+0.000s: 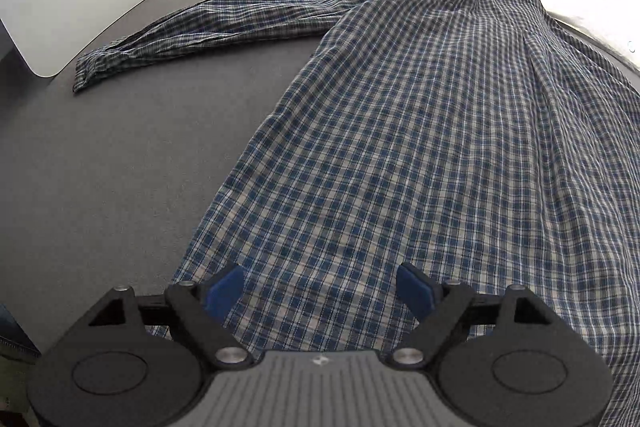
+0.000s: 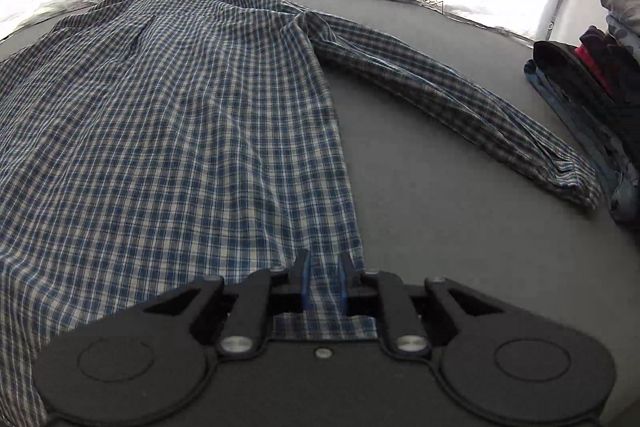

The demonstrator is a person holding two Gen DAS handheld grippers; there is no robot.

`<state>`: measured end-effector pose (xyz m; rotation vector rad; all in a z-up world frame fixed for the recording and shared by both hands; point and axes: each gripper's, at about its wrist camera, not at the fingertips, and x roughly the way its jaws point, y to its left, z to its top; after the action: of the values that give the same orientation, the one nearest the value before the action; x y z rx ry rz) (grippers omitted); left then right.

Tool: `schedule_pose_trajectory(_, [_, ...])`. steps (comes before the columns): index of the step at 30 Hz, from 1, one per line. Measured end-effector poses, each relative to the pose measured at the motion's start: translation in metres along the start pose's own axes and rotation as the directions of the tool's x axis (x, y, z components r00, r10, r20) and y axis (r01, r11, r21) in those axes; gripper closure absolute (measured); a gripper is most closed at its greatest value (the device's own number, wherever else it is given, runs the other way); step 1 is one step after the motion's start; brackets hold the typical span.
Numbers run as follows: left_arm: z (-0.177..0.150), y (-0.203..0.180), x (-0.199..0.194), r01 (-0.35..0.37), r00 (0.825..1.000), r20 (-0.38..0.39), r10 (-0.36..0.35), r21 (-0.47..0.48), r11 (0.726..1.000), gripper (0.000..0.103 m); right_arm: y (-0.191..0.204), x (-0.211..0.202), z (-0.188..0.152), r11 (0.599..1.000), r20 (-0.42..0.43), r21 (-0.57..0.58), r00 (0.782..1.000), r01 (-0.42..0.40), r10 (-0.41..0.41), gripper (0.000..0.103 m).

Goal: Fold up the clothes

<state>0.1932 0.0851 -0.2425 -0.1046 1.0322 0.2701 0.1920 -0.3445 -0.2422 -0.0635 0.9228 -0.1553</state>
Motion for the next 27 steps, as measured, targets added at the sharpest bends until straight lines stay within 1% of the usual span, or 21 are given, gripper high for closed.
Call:
schedule_pose_trajectory(1, [-0.007,0.003,-0.003,-0.001,1.000,-0.002,0.001,0.002,1.000,0.013,-0.003,-0.004,-0.006,1.000,-0.002,0.011,1.000,0.002,-0.002,0.075])
schedule_pose_trajectory(2, [-0.012,0.006,-0.005,0.001,1.000,-0.003,-0.001,0.000,1.000,0.012,-0.005,-0.009,-0.012,1.000,-0.004,0.022,1.000,0.000,0.000,0.071])
schedule_pose_trajectory(4, [-0.018,0.012,-0.009,0.009,1.000,-0.006,-0.009,-0.002,1.000,0.011,-0.009,-0.017,-0.022,0.999,-0.011,0.046,1.000,-0.013,0.014,0.071])
schedule_pose_trajectory(7, [-0.022,0.019,-0.014,0.025,1.000,-0.010,-0.025,0.010,1.000,0.011,-0.005,-0.025,-0.028,0.998,-0.033,0.057,0.999,0.004,-0.002,0.070])
schedule_pose_trajectory(9, [-0.020,0.024,-0.015,0.028,1.000,-0.007,-0.028,0.011,1.000,0.012,-0.002,-0.027,-0.026,0.997,-0.054,0.073,0.998,0.021,-0.017,0.067])
schedule_pose_trajectory(10, [-0.019,0.026,-0.016,0.029,1.000,-0.005,-0.029,0.012,1.000,0.012,0.001,-0.027,-0.024,0.996,-0.060,0.086,0.998,0.032,-0.027,0.062])
schedule_pose_trajectory(12, [-0.015,0.035,-0.019,0.037,0.999,0.007,-0.037,-0.004,0.999,0.012,0.006,-0.029,-0.019,0.992,-0.058,0.113,0.997,0.050,-0.043,0.059])
schedule_pose_trajectory(15, [-0.005,0.051,-0.019,0.045,0.999,0.029,-0.043,-0.045,0.998,0.011,0.018,-0.032,-0.008,0.989,-0.033,0.133,0.998,0.063,-0.059,0.047])
schedule_pose_trajectory(17, [0.002,0.064,-0.018,0.050,0.998,0.041,-0.047,-0.079,0.996,0.011,0.028,-0.032,0.001,0.988,-0.014,0.139,0.998,0.068,-0.067,0.033])
schedule_pose_trajectory(18, [0.006,0.069,-0.016,0.054,0.998,0.044,-0.050,-0.093,0.994,0.011,0.034,-0.032,0.005,0.987,-0.004,0.144,0.998,0.069,-0.069,0.030])
schedule_pose_trajectory(21, [0.019,0.089,-0.009,0.063,0.997,0.047,-0.057,-0.137,0.989,0.011,0.056,-0.028,0.018,0.988,0.020,0.146,0.999,0.046,-0.050,0.021])
schedule_pose_trajectory(23, [0.029,0.104,-0.003,0.067,0.997,0.045,-0.061,-0.169,0.983,0.010,0.071,-0.025,0.025,0.990,0.031,0.137,0.999,0.030,-0.034,0.009])
schedule_pose_trajectory(25, [0.042,0.124,0.007,0.084,0.996,0.046,-0.076,-0.224,0.971,0.010,0.089,-0.022,0.033,0.993,0.036,0.116,0.999,0.006,-0.010,0.004])
schedule_pose_trajectory(27, [0.055,0.141,0.014,0.087,0.996,0.054,-0.075,-0.268,0.959,0.010,0.106,-0.018,0.041,0.993,0.029,0.115,0.999,-0.019,0.016,0.002])
